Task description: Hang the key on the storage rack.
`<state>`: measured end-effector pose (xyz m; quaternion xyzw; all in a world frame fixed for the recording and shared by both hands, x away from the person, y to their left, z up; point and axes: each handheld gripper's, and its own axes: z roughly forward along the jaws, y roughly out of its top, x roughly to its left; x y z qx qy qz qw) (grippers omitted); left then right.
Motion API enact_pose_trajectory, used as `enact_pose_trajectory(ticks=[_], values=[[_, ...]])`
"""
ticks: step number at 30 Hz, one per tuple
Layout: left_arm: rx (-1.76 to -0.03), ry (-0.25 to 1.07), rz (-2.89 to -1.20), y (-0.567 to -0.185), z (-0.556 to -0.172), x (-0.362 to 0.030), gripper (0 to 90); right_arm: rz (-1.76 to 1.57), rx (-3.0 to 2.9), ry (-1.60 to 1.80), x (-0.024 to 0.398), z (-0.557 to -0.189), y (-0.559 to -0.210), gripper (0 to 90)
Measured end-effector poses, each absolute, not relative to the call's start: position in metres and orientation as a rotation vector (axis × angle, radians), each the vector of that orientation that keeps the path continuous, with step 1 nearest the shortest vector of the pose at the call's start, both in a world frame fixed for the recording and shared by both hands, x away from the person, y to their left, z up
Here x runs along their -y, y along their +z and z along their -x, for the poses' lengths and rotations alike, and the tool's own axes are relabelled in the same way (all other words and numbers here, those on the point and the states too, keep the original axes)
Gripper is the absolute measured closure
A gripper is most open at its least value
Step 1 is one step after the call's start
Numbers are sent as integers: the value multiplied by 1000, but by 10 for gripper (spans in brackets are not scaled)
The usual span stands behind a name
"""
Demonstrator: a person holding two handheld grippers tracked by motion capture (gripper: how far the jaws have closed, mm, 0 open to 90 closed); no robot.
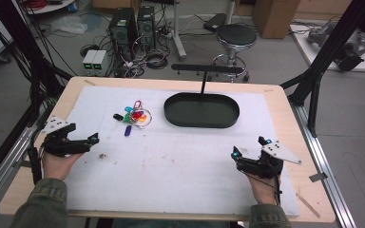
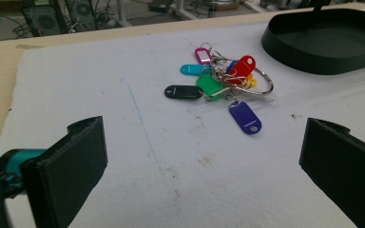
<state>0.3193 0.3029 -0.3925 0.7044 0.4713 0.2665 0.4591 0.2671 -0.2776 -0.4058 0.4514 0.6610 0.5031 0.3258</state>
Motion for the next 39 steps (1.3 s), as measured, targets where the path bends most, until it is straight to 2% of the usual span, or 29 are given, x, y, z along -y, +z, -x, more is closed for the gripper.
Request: enact_pose_trajectory(ticks=[20, 39], values=[[-1178, 587, -1846, -400, -361, -281, 25, -1218, -1695, 1362, 285, -261, -405, 5], [-1084, 608, -2022, -378, -405, -247, 26, -1208, -1695, 1341, 288, -260, -405, 5]])
